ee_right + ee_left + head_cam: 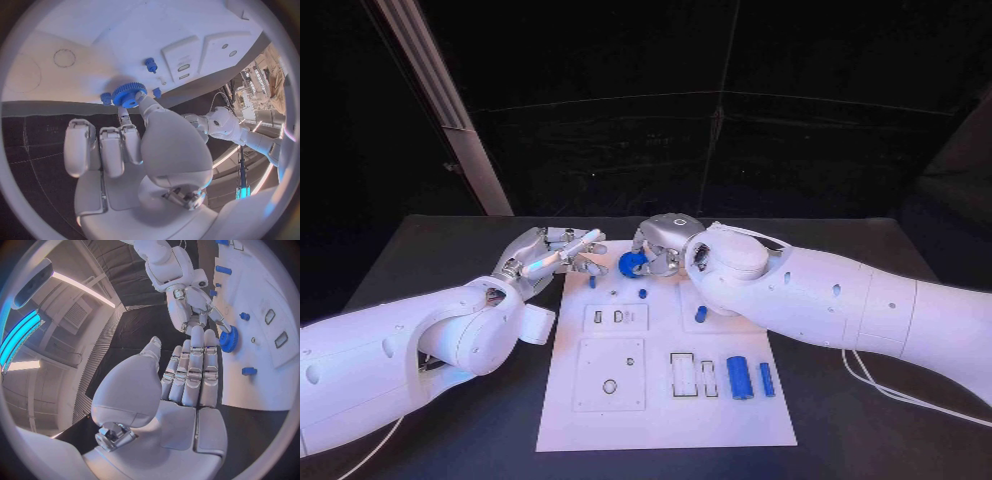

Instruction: Assemble the parts on the task board

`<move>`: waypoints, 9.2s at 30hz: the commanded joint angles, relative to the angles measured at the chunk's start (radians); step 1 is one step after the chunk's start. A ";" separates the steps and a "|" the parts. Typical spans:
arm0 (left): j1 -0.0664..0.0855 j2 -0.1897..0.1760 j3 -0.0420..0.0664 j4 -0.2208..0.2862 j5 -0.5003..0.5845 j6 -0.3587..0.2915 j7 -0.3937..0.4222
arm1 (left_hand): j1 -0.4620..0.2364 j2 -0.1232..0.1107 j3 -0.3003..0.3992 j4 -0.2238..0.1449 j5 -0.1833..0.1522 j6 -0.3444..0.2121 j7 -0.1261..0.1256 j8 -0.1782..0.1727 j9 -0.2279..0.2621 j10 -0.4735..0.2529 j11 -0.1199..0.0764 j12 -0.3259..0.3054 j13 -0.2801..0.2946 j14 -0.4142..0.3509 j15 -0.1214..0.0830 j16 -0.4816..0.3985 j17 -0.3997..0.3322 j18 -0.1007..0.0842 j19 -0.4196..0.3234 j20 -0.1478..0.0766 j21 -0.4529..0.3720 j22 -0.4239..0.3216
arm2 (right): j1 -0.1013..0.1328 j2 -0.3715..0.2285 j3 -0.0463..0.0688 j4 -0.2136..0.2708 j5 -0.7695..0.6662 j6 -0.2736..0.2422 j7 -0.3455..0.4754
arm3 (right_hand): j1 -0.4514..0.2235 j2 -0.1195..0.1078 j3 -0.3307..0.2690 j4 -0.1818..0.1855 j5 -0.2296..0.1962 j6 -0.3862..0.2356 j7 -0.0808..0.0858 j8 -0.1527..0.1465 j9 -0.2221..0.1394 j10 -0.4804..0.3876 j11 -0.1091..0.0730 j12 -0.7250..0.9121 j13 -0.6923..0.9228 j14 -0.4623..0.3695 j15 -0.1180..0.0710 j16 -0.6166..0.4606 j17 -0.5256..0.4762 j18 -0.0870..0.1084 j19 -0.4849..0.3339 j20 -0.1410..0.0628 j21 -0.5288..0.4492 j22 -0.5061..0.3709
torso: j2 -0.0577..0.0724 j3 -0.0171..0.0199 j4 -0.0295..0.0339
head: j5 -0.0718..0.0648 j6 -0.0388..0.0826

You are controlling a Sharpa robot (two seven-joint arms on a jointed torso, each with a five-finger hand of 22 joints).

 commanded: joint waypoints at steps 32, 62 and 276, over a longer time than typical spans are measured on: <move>0.003 0.002 0.000 -0.002 -0.007 0.012 0.005 | -0.002 0.010 0.002 -0.007 -0.001 -0.002 0.004 -0.004 0.000 -0.001 0.002 -0.004 0.000 -0.009 -0.002 0.006 0.004 0.012 -0.002 0.005 -0.002 -0.001 | 0.003 0.004 -0.001 -0.017 -0.001 0.040 -0.004 | -0.159 -0.068 -0.110 0.131 0.032 -0.088 0.013 -0.079 0.047 -0.053 0.041 -0.090 0.022 0.081 0.034 -0.002 0.159 -0.003 -0.010 0.034 -0.004 -0.019 | -0.001 0.0005 -0.0012 | 0.002 -0.003; 0.004 0.005 0.000 -0.016 0.005 0.013 0.009 | -0.001 0.010 0.002 -0.008 -0.001 -0.002 0.004 -0.004 0.000 -0.001 0.002 -0.004 0.000 -0.009 -0.002 0.006 0.005 0.012 -0.002 0.005 -0.002 -0.001 | 0.002 -0.402 -0.002 0.025 0.511 -0.019 0.435 | 0.022 -0.078 -0.107 0.005 0.039 -0.112 0.011 -0.089 0.042 -0.089 0.037 -0.131 -0.011 0.070 0.028 -0.026 0.117 0.010 -0.048 0.029 -0.037 -0.086 | -0.015 0.0162 -0.0373 | -0.005 0.020; 0.026 0.035 -0.002 -0.120 -0.093 0.044 -0.099 | -0.014 0.009 -0.011 -0.027 -0.003 0.058 -0.046 0.017 0.005 0.146 -0.057 0.058 0.043 0.177 -0.066 0.240 0.186 0.015 0.138 -0.055 0.116 0.060 | -0.097 -0.191 -0.038 0.290 0.292 -0.279 0.287 | -0.082 -0.075 -0.136 0.089 0.043 -0.113 0.017 -0.075 0.047 -0.157 0.043 -0.226 -0.103 0.065 0.032 -0.051 0.096 0.019 -0.064 0.031 -0.072 -0.134 | -0.057 -0.0067 -0.0184 | 0.052 -0.088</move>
